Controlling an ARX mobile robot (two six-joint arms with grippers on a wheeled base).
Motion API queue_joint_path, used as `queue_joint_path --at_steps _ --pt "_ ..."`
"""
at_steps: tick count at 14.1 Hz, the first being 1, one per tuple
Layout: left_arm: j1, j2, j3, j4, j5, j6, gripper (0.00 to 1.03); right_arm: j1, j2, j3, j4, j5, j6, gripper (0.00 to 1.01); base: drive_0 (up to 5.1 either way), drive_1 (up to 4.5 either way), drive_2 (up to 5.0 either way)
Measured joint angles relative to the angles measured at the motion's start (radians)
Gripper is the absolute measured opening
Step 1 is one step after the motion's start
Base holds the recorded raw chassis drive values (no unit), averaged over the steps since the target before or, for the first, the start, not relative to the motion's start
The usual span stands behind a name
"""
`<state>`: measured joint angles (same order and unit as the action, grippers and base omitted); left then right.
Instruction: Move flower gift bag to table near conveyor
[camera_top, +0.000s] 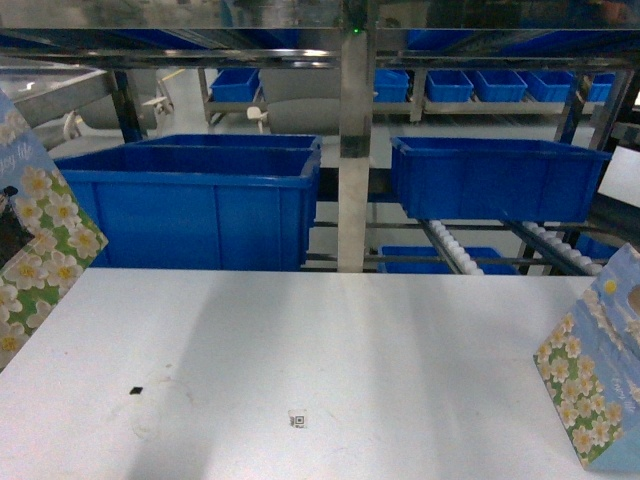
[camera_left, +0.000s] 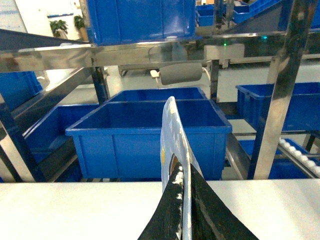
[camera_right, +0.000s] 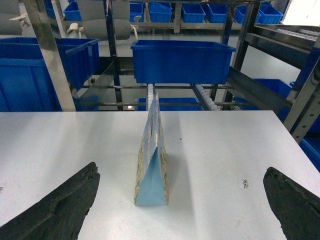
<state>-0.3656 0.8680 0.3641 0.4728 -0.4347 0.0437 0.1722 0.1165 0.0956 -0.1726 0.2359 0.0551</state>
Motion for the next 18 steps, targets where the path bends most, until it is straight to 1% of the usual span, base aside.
queue_joint_path --at_steps 1,3,6,8,9,10,14,15,18 --pt "-0.003 0.022 -0.006 0.025 -0.014 -0.011 0.02 0.0 0.0 0.0 0.0 0.0 0.0 0.98 0.0 0.0 0.0" --pt "-0.019 0.162 -0.037 0.152 -0.069 -0.048 0.02 0.0 0.0 0.0 0.0 0.0 0.0 0.98 0.0 0.0 0.0" --pt "-0.053 0.348 -0.035 0.294 -0.113 -0.089 0.02 0.0 0.0 0.0 0.0 0.0 0.0 0.98 0.0 0.0 0.0" --pt "-0.064 0.532 -0.002 0.42 -0.136 -0.102 0.02 0.0 0.0 0.0 0.0 0.0 0.0 0.98 0.0 0.0 0.0" --pt "-0.06 0.632 0.026 0.491 -0.142 -0.109 0.02 0.0 0.0 0.0 0.0 0.0 0.0 0.98 0.0 0.0 0.0" --pt "-0.051 0.701 0.045 0.525 -0.143 -0.116 0.02 0.0 0.0 0.0 0.0 0.0 0.0 0.98 0.0 0.0 0.0" --pt "0.006 0.867 0.103 0.605 -0.141 -0.123 0.02 0.0 0.0 0.0 0.0 0.0 0.0 0.98 0.0 0.0 0.0" --pt "0.027 0.904 0.119 0.629 -0.13 -0.124 0.02 0.0 0.0 0.0 0.0 0.0 0.0 0.98 0.0 0.0 0.0" --pt "0.068 1.001 0.135 0.685 -0.115 -0.124 0.02 0.0 0.0 0.0 0.0 0.0 0.001 0.98 0.0 0.0 0.0"
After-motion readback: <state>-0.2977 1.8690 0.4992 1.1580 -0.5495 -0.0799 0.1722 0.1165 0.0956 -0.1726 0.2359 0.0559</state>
